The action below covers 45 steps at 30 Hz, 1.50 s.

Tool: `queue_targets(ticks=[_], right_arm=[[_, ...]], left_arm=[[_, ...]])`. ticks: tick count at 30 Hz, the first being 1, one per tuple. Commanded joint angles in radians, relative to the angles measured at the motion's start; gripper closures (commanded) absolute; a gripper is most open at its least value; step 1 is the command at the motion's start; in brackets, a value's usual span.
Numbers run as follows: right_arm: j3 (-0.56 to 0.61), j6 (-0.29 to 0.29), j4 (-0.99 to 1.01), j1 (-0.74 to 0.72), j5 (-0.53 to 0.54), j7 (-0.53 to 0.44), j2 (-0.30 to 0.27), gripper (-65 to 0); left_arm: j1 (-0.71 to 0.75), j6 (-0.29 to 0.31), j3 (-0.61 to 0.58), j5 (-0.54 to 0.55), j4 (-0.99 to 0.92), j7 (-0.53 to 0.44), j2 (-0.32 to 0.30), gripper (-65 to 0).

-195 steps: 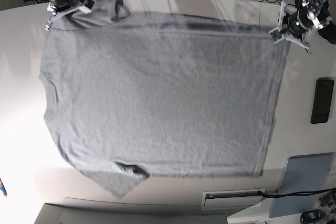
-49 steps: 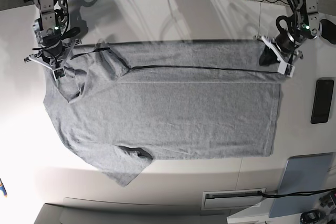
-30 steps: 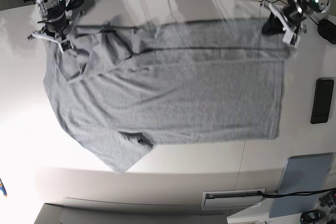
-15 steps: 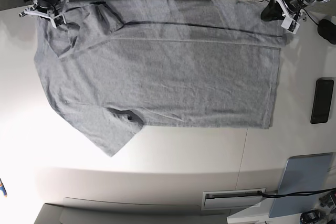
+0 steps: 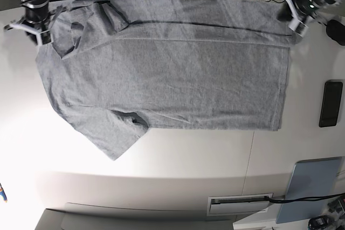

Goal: Fold the T-shirt properly
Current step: 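Move both grippers along the shirt sides toward the hem corners, then grasp the hem corners with both grippers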

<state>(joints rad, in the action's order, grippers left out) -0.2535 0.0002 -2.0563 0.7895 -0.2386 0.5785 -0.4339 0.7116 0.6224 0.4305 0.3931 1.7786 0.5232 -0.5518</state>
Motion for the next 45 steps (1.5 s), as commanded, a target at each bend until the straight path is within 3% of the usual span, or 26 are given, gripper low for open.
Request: queue_targets(ticks=[1,3,4,8,11,15,19,22,30,35,38,45], right_arm=[[-0.025,-0.01,-0.026,-0.001,-0.023,-0.029,-0.012,0.0],[-0.051,0.019,-0.029,-0.019,-0.032,-0.043,-0.012,0.0],[-0.061,0.04,-0.03,-0.032,-0.031,-0.044,-0.012,0.0],[-0.068,0.075,-0.03,-0.099,0.0,-0.05,-0.012,-21.1],[-0.068,0.076,-0.03,-0.174,0.105,-0.055,-0.012,-31.2],[-0.068,0.072,-0.029,-0.276,0.188,-0.04,-0.003,-31.2],[-0.068,0.073,-0.011,-0.358,0.233,0.037,0.022,-31.2],[-0.067,0.084,0.015,-0.382,0.262,0.055,0.027,-31.2],[-0.066,0.146,0.093,-0.417,0.277,0.075,0.027,-31.1],[-0.066,0.146,0.101,-0.425,0.277,0.08,0.027,-31.1],[-0.066,0.146,0.101,-0.427,0.277,0.08,0.026,-31.1],[-0.066,0.146,0.101,-0.427,0.277,0.08,0.027,-31.1]], left_arm=[[0.0,0.004,0.022,0.036,0.035,-0.023,-0.016,0.0],[-0.007,0.004,0.047,0.085,0.068,-0.023,-0.016,-0.7],[-0.018,0.004,0.058,0.109,0.079,-0.023,-0.016,-5.7],[-0.101,-0.014,0.068,0.186,0.084,-0.025,-0.016,-26.0],[-0.206,-0.116,0.043,0.211,0.074,-0.025,-0.016,-29.0],[-0.394,-0.177,-0.042,0.201,-0.018,-0.021,-0.013,-29.0],[-0.597,-0.195,-0.163,0.137,-0.168,-0.013,-0.013,-29.0],[-0.746,-0.277,-0.25,0.09,-0.308,-0.006,-0.011,-29.0],[-1.081,-0.261,-0.402,0.077,-0.737,-0.016,0.02,-29.0],[-1.223,-0.325,-0.418,-0.013,-0.973,-0.023,0.059,-29.0],[-1.262,-0.27,-0.418,-0.042,-1.044,-0.022,0.068,-29.0],[-1.263,-0.228,-0.418,-0.064,-1.049,-0.013,0.071,-29.0]])
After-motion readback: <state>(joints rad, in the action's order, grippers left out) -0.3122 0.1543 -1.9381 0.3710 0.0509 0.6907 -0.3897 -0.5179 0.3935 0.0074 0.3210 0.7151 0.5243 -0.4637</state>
